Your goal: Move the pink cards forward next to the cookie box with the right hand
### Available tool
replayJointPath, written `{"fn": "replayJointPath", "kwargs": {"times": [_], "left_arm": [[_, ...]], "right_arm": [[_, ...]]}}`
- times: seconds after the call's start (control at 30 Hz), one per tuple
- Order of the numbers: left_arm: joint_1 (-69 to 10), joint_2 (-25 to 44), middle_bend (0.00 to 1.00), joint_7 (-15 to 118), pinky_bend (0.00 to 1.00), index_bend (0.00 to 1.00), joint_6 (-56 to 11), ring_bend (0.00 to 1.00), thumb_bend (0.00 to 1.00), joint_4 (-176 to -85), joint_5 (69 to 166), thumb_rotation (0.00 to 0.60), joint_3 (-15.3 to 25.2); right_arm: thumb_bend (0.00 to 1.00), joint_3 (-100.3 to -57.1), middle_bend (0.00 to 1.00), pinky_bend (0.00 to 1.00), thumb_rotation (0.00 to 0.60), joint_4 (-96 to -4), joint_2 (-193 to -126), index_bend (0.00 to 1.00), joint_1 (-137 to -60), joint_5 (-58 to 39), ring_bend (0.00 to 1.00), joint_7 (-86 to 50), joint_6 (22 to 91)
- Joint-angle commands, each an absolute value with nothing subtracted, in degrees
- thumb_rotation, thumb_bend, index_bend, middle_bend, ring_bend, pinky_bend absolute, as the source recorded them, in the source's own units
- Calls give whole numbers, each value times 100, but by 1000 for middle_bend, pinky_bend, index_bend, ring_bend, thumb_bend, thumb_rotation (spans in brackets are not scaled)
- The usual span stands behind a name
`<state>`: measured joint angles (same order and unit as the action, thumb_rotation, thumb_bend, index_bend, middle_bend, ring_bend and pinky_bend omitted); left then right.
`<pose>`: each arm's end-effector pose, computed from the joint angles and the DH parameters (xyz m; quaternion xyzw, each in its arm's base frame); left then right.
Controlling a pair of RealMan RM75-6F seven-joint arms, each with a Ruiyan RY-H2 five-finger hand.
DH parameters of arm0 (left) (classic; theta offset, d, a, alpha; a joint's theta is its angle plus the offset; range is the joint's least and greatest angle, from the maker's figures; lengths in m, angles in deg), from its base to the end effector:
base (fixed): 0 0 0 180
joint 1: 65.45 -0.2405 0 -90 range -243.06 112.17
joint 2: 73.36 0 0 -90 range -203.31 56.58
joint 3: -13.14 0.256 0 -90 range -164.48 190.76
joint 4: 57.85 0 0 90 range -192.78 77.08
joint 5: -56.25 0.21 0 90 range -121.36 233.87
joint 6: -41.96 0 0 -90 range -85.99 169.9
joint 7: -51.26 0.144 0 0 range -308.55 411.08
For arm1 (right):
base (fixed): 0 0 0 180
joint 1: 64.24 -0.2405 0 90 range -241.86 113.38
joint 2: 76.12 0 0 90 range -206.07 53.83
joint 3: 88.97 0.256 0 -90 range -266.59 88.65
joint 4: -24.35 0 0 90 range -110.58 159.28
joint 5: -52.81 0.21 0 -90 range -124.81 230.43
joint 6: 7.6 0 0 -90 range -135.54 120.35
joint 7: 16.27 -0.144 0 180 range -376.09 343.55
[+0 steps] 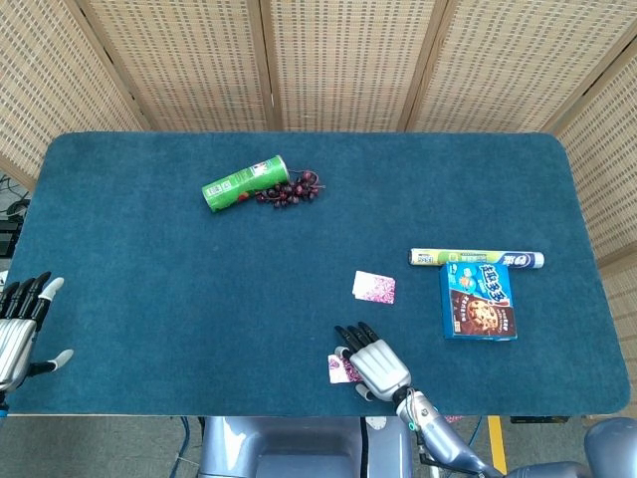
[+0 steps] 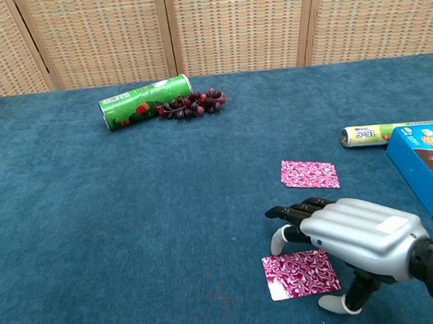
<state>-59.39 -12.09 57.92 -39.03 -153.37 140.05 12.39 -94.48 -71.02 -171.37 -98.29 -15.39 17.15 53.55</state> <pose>-0.3123 0.1784 0.1575 -0.6294 -0.3862 -0.3240 0.5914 -0.1559 -0.2133 -0.0761 0.8171 -0.3703 0.2958 0.3282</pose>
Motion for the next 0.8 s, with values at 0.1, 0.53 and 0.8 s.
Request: {"fn": "replayJointPath", "kwargs": {"times": [0.1, 0.53, 0.8], "left_arm": [[-5939, -1208, 0, 5786, 0, 0, -3901, 0, 6, -15333, 14006, 600, 1240], [-5938, -1208, 0, 5789, 0, 0, -3902, 0, 6, -15334, 14007, 600, 1239], [-5940, -1204, 0, 5802, 0, 0, -3907, 0, 6, -15335, 14003, 600, 1237]], "right_arm": [[311, -9333, 0, 0, 600, -7052, -17177, 239, -9823, -1406, 0, 1812, 5282], [340, -9245, 0, 0, 600, -6986, -17216, 301, -9765, -1268, 0, 1881, 5160], [430, -9204, 0, 0, 600, -6983, -17224, 513, -9696, -1402, 0, 1780, 5217]]}}
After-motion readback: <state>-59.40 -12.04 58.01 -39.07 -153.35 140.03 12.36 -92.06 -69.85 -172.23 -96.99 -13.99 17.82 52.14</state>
